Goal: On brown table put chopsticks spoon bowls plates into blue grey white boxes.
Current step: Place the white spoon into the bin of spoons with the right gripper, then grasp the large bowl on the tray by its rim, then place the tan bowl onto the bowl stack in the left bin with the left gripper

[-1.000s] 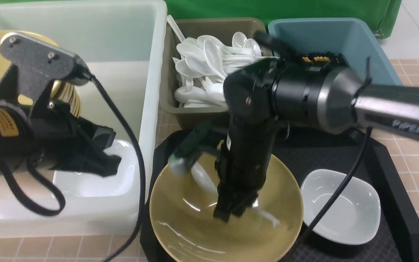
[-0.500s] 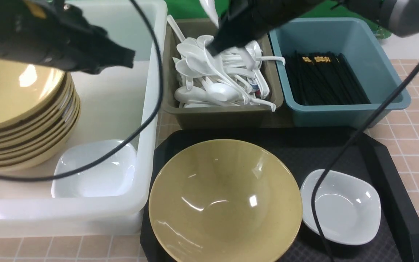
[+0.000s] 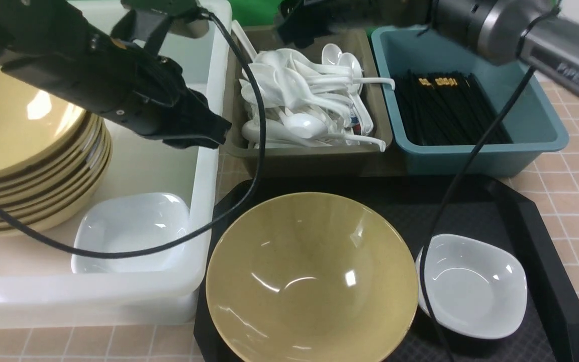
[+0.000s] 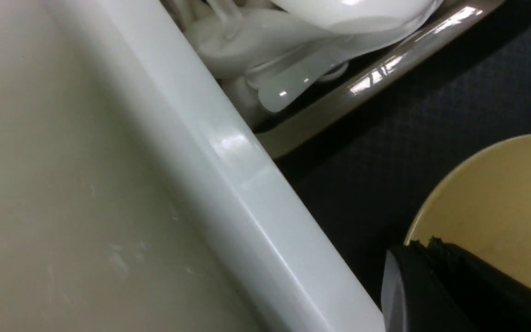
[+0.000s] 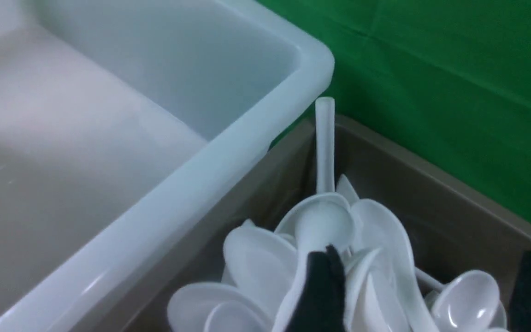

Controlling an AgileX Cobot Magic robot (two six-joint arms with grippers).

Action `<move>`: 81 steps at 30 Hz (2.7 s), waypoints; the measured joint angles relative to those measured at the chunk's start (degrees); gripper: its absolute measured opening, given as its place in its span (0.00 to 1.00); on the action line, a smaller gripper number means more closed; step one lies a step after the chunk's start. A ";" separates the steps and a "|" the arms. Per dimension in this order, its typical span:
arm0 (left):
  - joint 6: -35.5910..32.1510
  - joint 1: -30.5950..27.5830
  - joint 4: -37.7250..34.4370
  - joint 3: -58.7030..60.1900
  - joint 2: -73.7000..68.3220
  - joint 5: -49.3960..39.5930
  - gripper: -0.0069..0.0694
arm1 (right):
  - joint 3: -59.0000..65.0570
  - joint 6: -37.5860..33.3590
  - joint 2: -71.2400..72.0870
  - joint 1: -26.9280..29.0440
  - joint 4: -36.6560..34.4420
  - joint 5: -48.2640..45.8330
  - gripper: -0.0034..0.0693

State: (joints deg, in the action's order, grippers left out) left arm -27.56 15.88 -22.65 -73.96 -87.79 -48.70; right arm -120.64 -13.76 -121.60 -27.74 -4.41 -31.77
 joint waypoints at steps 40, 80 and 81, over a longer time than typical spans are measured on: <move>-1.62 14.99 10.43 -20.68 -28.96 -16.00 0.26 | 25.55 -10.11 32.87 0.17 1.15 -40.31 0.10; 5.37 -54.33 -9.20 -17.28 -0.66 -18.30 0.10 | 14.49 -21.16 30.69 -18.73 1.32 -31.32 0.10; 5.11 -54.33 -8.83 -16.88 -2.01 -18.30 0.10 | 14.49 -21.22 30.69 -18.73 1.32 -31.34 0.10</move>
State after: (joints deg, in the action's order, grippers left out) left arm -22.45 -38.45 -31.48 -90.84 -89.80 -67.00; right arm -106.16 -34.99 -90.91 -46.47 -3.09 -63.11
